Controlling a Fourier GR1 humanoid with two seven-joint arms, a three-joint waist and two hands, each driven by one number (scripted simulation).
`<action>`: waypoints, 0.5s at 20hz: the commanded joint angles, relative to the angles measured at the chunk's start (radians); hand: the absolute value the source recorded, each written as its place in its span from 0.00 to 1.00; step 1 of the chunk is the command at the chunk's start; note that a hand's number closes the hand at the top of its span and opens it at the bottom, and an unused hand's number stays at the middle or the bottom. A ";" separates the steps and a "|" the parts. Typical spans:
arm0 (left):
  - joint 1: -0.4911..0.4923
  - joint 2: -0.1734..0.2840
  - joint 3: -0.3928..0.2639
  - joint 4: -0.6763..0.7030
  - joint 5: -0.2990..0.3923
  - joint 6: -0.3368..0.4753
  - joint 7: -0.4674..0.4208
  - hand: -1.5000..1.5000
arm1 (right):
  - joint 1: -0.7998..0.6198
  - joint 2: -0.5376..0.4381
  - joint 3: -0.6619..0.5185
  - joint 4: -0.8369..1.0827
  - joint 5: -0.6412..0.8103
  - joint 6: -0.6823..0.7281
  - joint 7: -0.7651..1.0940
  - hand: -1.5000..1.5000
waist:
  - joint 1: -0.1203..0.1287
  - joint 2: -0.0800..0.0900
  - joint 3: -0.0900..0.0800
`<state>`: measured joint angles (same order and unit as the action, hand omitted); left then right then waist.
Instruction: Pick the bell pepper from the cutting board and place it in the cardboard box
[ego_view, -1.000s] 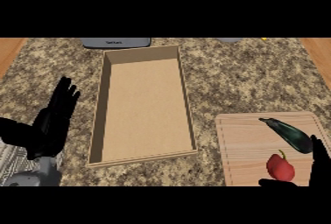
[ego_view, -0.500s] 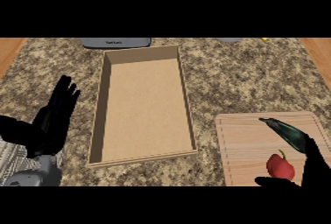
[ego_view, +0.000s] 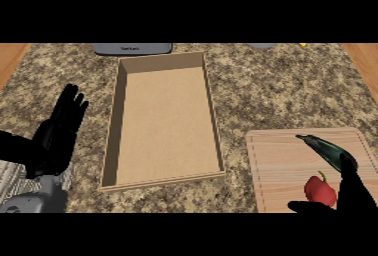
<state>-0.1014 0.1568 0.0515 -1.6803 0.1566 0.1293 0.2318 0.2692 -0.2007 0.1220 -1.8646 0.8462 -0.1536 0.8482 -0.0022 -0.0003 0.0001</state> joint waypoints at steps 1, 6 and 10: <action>0.036 -0.034 -0.029 -0.008 -0.046 0.013 -0.031 0.50 | 0.000 -0.037 -0.081 0.043 -0.053 0.013 -0.090 0.00 | 0.000 0.000 0.000; 0.012 -0.017 0.032 0.071 -0.007 -0.035 -0.070 0.50 | 0.050 0.018 -0.009 0.061 0.047 -0.029 -0.114 1.00 | -0.001 0.000 0.000; -0.027 -0.050 -0.026 -0.027 -0.059 0.043 0.042 0.50 | 0.040 -0.015 0.011 0.042 0.128 -0.005 -0.113 1.00 | 0.000 -0.001 0.000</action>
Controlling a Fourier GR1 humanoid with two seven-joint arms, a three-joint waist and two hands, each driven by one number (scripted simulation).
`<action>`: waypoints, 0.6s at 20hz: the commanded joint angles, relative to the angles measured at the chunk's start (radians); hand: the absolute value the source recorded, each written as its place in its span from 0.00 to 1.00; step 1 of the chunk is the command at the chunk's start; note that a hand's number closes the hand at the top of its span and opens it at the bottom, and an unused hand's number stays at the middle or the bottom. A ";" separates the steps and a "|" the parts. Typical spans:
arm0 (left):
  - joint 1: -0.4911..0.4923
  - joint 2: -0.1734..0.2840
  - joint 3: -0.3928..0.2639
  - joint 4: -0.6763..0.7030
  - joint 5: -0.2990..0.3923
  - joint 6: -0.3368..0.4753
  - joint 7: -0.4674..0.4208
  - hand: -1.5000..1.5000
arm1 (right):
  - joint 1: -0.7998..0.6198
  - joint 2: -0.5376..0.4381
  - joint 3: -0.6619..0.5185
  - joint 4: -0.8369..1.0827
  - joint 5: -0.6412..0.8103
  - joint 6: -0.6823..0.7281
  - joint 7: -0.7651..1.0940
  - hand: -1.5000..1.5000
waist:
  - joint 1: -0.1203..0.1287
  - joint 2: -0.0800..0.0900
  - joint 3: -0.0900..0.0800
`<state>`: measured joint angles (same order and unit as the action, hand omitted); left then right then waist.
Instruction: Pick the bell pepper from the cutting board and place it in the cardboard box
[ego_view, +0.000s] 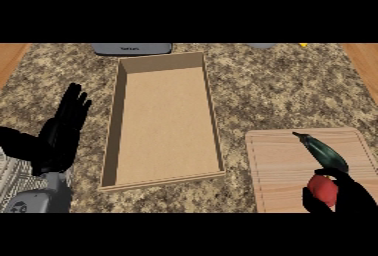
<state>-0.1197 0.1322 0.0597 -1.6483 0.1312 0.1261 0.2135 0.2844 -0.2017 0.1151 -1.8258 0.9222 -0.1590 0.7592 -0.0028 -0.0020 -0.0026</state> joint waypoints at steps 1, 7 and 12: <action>0.019 -0.005 0.005 0.018 -0.006 -0.015 -0.039 0.50 | -0.118 -0.020 -0.025 0.069 0.041 0.048 0.008 1.00 | 0.005 0.002 0.002; -0.057 0.004 0.004 0.003 0.000 -0.008 0.039 0.50 | -0.163 0.107 0.225 0.033 0.301 0.046 0.114 1.00 | 0.023 0.004 0.001; -0.069 -0.020 -0.066 0.009 -0.001 -0.063 0.005 0.50 | -0.330 0.198 0.474 0.127 0.282 0.143 0.067 1.00 | 0.224 0.040 -0.008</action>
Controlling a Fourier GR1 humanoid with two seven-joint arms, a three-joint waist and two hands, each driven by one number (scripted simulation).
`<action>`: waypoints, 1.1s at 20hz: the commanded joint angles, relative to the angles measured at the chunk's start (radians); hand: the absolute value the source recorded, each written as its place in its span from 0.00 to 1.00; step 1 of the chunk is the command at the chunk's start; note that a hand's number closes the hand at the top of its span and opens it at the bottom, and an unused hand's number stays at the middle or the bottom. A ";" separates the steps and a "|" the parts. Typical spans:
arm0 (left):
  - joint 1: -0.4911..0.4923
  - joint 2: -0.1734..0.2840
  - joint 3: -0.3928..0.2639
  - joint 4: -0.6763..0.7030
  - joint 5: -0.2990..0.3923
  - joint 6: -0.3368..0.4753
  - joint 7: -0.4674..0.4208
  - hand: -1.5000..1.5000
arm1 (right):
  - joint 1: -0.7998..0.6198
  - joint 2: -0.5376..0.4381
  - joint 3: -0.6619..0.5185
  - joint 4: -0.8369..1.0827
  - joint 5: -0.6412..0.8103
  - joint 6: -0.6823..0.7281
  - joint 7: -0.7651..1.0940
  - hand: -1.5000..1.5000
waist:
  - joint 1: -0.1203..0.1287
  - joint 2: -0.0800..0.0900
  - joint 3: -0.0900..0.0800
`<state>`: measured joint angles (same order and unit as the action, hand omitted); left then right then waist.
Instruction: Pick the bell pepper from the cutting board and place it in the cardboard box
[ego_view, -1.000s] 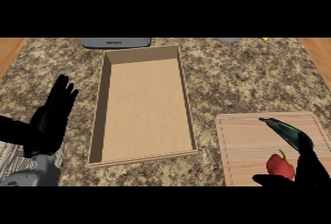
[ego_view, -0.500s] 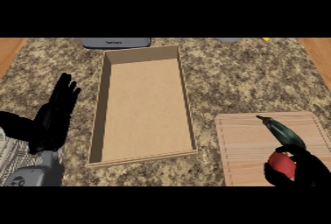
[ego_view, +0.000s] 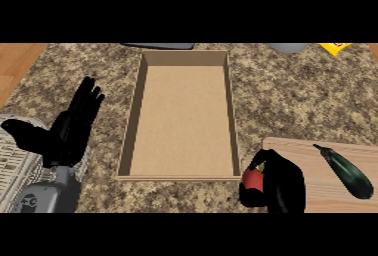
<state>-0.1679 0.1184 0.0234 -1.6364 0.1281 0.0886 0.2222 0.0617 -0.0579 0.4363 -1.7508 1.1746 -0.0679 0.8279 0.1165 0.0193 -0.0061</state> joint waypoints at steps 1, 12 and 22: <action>-0.032 -0.006 -0.039 0.000 -0.002 -0.030 0.001 0.50 | -0.151 0.055 0.180 0.070 0.039 0.061 0.015 1.00 | 0.112 0.020 -0.004; -0.080 -0.041 -0.103 0.033 -0.007 -0.049 0.024 0.50 | -0.571 0.058 0.358 0.203 0.022 0.127 0.189 1.00 | 0.153 0.012 -0.002; -0.102 -0.050 -0.102 0.060 -0.018 -0.035 0.028 0.50 | -0.877 0.058 0.248 0.257 0.049 0.000 0.388 1.00 | 0.126 -0.005 -0.001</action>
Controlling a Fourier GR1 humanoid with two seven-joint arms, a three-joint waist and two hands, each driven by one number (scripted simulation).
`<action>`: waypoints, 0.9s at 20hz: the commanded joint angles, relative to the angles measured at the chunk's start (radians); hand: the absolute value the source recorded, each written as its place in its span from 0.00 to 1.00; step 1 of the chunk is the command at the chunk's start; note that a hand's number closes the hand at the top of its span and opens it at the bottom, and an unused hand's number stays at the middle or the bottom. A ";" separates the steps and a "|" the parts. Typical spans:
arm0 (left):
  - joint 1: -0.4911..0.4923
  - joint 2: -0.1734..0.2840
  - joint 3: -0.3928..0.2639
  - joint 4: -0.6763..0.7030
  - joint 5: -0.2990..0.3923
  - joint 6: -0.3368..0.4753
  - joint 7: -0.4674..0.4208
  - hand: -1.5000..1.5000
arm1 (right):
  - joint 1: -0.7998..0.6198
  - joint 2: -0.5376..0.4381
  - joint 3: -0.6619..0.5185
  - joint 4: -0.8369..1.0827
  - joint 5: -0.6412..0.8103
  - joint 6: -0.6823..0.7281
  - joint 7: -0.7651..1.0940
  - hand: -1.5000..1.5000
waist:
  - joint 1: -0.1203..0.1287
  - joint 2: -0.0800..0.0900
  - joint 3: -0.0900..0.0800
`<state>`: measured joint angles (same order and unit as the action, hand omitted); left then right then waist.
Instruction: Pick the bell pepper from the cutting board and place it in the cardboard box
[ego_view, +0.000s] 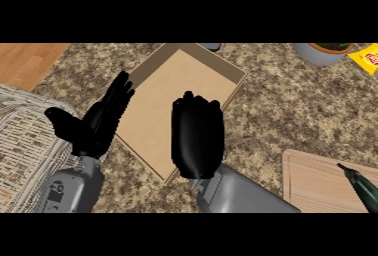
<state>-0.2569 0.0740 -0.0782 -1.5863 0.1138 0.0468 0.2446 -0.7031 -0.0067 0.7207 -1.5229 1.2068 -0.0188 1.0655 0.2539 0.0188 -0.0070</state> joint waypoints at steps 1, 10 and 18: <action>-0.002 -0.005 0.001 0.012 -0.004 0.008 0.001 0.50 | -0.132 0.006 -0.039 0.046 0.030 -0.052 0.177 1.00 | -0.012 -0.007 -0.001; -0.035 -0.009 0.015 0.032 -0.011 0.029 0.010 0.50 | -0.337 0.006 -0.153 0.183 0.003 -0.046 0.310 1.00 | -0.044 -0.001 -0.001; 0.008 -0.004 0.019 0.036 -0.029 0.037 -0.026 0.50 | -0.477 0.006 -0.191 0.364 0.007 -0.042 0.387 1.00 | -0.060 -0.004 -0.002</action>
<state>-0.2676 0.0714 -0.0600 -1.5543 0.0956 0.0767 0.2375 -1.1038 -0.0142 0.5396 -1.2437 1.2065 -0.0544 1.2097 0.2061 0.0150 -0.0083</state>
